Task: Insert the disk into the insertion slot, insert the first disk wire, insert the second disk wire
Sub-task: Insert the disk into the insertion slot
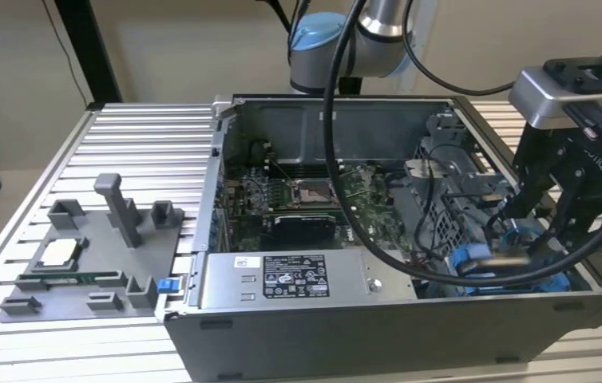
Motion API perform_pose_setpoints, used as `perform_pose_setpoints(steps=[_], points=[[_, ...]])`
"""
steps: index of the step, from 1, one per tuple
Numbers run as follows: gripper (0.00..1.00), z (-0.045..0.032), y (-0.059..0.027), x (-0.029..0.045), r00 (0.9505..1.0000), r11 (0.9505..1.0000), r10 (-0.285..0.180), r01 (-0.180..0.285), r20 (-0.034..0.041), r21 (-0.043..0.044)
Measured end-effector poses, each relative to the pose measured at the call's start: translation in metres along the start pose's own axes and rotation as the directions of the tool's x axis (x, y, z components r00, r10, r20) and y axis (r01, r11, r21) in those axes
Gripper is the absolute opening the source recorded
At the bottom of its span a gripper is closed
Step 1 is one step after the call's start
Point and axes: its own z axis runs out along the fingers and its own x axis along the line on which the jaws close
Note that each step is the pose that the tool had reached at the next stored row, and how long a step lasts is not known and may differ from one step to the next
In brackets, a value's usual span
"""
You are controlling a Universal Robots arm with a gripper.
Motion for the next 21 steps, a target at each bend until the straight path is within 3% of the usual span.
perform_pose_setpoints(steps=[13,21], points=[[1.0,-0.0005,0.0,0.0,1.0,1.0,0.0,0.0,-0.0015,0.0001],[1.0,-0.01,0.0,-0.0006,1.0,1.0,0.0,0.0,-0.0017,0.0]])
